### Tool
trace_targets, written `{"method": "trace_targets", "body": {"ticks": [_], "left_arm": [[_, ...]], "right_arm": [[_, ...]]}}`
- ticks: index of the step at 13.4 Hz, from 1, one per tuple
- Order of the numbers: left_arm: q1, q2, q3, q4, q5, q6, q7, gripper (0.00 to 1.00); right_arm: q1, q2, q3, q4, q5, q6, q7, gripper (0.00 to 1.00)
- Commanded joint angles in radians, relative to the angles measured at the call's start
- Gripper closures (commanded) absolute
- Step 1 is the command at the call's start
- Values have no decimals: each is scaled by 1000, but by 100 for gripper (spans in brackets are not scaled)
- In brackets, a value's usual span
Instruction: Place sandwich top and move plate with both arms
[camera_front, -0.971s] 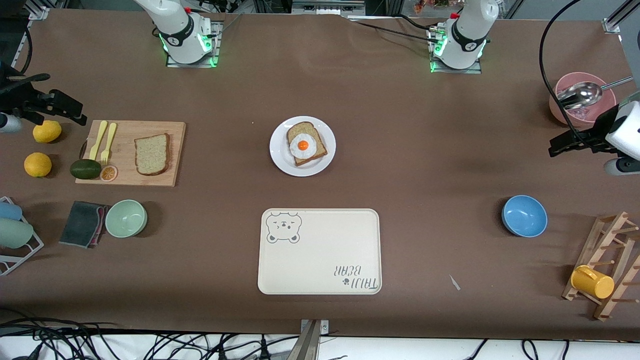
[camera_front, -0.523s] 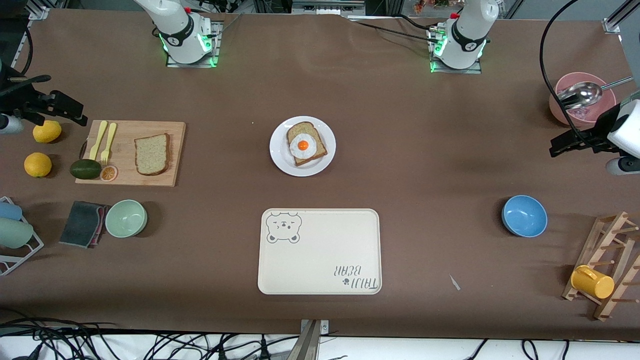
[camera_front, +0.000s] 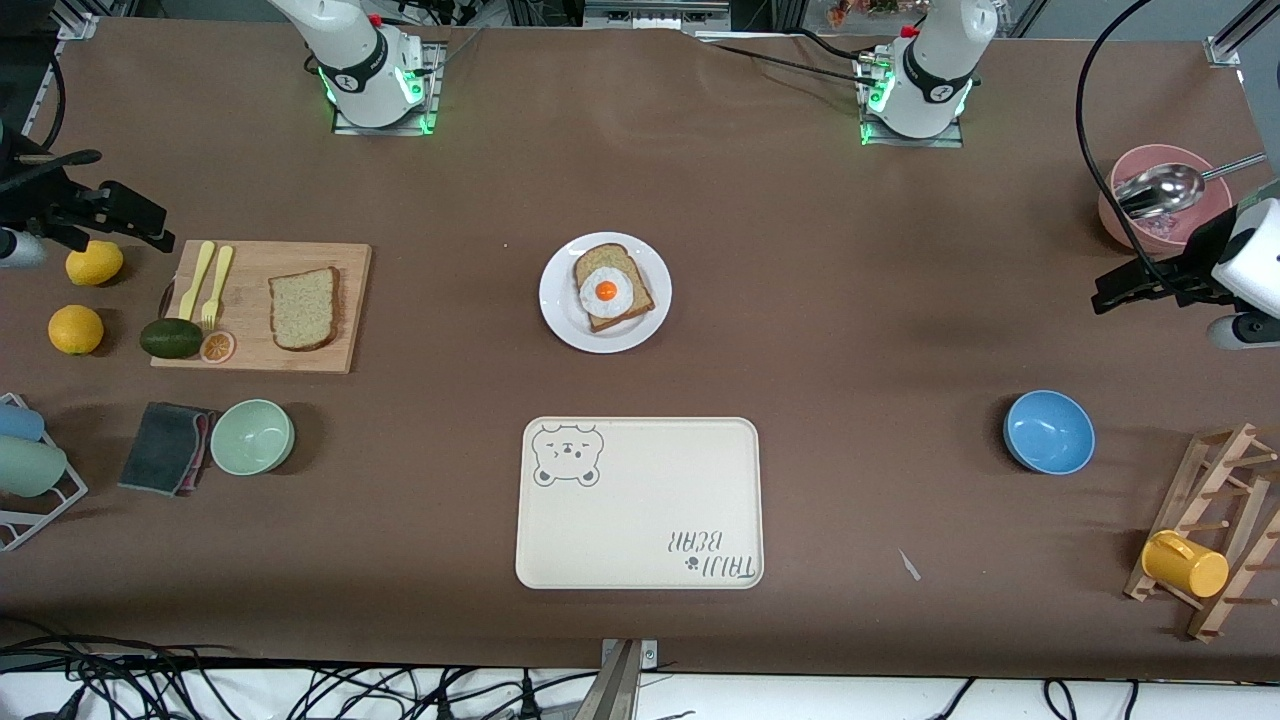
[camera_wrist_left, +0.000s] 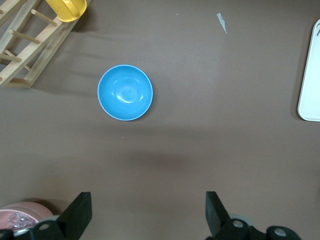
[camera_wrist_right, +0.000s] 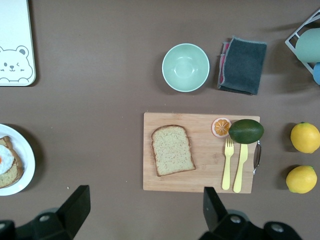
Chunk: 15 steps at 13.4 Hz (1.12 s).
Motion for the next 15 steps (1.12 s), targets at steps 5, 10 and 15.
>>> {"method": "trace_targets", "body": {"ticks": [5,10,15], "left_arm": [[-1,6,3,22,-22,-22,-4,0],[-2,6,3,21,-22,-22,-12,0],[-2,4,3,22,-20,-22,-10,0]], "right_arm": [[-10,10,10,24,-3,-10,-2,0],[-10,12,12,23,-9,-9,-2,0],[-11,27,9,24,-7,-3,51,0]]}}
